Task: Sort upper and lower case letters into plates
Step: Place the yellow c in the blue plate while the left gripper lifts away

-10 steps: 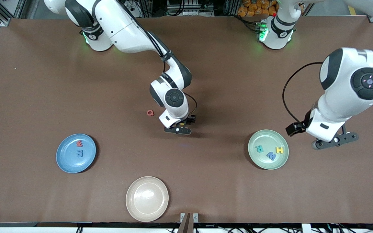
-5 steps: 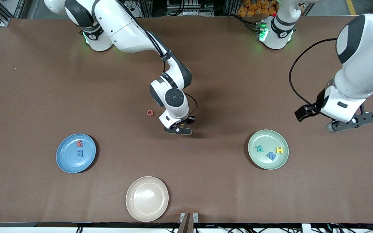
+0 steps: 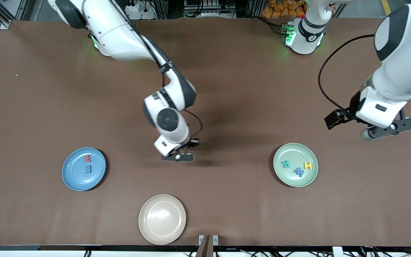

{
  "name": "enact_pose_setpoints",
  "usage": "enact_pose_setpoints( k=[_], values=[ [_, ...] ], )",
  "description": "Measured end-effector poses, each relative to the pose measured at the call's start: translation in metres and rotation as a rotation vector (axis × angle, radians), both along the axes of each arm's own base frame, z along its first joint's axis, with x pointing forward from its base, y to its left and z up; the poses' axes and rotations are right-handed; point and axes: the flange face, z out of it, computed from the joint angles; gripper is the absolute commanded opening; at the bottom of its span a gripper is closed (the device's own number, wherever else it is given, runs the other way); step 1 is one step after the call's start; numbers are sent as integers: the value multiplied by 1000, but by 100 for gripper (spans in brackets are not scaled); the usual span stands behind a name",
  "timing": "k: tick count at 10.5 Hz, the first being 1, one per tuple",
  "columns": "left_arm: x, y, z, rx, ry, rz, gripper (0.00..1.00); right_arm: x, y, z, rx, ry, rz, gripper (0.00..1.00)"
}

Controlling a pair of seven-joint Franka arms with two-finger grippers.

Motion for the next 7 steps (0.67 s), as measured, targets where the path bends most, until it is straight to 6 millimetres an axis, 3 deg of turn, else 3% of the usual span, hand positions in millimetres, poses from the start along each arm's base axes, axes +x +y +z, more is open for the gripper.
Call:
enact_pose_setpoints(
  k=[2,5,6,7],
  values=[
    [-15,-50,-4,-77,35,0,100,46,-106,26,4,19,79,0],
    [-44,-158,-29,-119,69,119,100,87,-275,21,23,29,188,0],
    [-54,-201,-41,-137,72,161,100,91,-325,18,30,30,217,7],
    [-64,-240,-54,-160,74,192,100,92,-359,15,35,30,232,59]
  ],
)
